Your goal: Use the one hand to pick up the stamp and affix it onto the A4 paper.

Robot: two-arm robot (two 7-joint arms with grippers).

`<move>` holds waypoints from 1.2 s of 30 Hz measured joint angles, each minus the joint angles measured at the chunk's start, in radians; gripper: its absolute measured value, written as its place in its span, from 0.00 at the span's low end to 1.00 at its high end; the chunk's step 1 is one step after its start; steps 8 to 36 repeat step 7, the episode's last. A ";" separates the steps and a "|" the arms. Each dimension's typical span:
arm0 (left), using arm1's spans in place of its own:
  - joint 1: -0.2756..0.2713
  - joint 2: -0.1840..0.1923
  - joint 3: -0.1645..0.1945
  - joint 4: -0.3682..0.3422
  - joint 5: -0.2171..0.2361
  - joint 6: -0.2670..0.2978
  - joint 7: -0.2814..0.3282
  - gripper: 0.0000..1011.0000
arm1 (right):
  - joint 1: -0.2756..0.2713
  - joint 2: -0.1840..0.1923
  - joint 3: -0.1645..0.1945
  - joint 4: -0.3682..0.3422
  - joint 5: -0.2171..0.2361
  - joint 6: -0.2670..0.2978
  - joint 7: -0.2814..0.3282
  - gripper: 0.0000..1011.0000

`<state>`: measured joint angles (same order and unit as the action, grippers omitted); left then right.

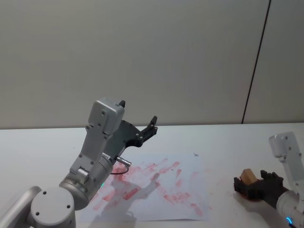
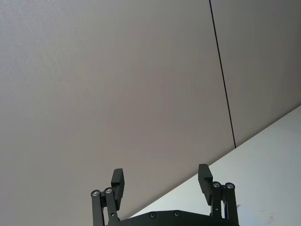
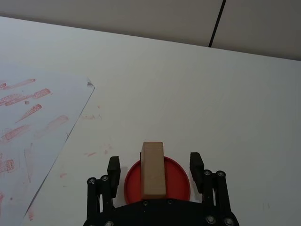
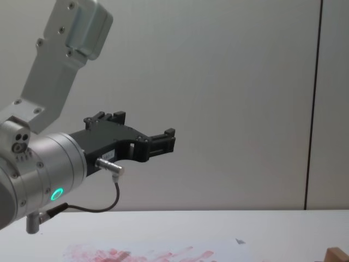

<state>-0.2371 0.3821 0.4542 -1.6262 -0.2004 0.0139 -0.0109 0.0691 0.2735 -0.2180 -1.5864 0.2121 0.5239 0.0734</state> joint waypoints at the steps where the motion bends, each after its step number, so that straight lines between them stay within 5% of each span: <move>1: 0.000 0.000 0.000 0.000 0.000 0.000 0.000 0.99 | 0.000 0.000 0.000 0.000 0.000 0.000 0.000 0.88; 6: 0.000 0.000 0.000 0.000 0.000 0.000 0.000 0.99 | 0.000 0.000 0.000 0.002 -0.001 -0.001 -0.001 0.99; 36: 0.000 0.000 0.000 0.000 0.000 0.000 0.000 0.99 | 0.001 -0.001 0.000 0.002 -0.001 -0.001 -0.001 0.99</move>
